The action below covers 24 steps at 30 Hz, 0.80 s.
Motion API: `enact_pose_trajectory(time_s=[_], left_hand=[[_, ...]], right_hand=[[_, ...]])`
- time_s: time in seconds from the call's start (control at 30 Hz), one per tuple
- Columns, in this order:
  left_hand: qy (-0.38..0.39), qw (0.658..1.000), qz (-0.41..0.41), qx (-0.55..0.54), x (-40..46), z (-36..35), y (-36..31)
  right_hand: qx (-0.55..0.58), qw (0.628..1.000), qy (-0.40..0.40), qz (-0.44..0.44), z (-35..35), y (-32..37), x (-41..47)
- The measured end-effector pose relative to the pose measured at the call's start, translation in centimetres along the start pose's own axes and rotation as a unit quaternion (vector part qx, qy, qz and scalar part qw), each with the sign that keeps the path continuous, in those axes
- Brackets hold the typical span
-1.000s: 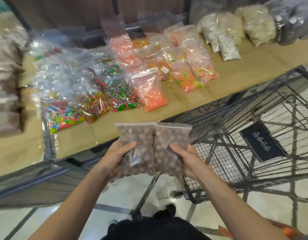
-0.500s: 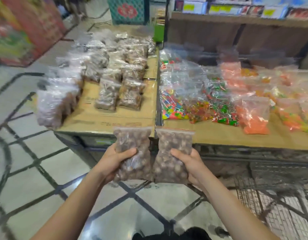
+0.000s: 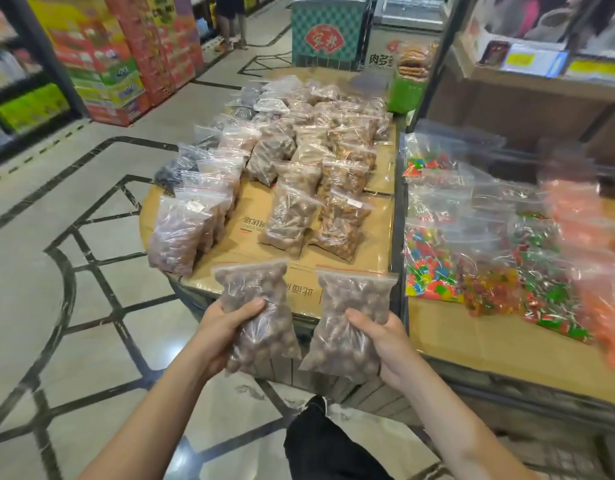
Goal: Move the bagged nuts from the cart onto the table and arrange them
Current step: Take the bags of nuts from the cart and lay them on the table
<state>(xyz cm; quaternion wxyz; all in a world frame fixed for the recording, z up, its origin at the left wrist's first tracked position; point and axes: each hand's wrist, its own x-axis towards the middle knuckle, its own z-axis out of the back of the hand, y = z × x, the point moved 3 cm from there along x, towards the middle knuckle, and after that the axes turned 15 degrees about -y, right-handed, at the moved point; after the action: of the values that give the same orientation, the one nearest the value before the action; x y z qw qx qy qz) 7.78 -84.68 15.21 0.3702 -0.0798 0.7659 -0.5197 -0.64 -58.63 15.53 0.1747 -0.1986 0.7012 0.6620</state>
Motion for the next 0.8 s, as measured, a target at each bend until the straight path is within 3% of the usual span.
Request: enact_pose_trajectory(time_s=[0.2, 0.5, 0.8], left_hand=[[-0.03, 0.999, 0.014, 0.018, 8.3, -1.6, -3.2], [-0.152, 0.983, -0.061, 0.079, 23.7, -5.9, -12.0], [-0.154, 0.981, -0.005, 0.115, 34.8, -10.7, -16.3]], right_hand=[[-0.001, 1.0, 0.003, -0.002, -4.1, 2.8, 7.9], [-0.016, 0.999, 0.042, -0.014, -8.6, 9.6, 18.0], [-0.057, 0.996, 0.047, 0.046, -12.3, 15.9, 26.0]])
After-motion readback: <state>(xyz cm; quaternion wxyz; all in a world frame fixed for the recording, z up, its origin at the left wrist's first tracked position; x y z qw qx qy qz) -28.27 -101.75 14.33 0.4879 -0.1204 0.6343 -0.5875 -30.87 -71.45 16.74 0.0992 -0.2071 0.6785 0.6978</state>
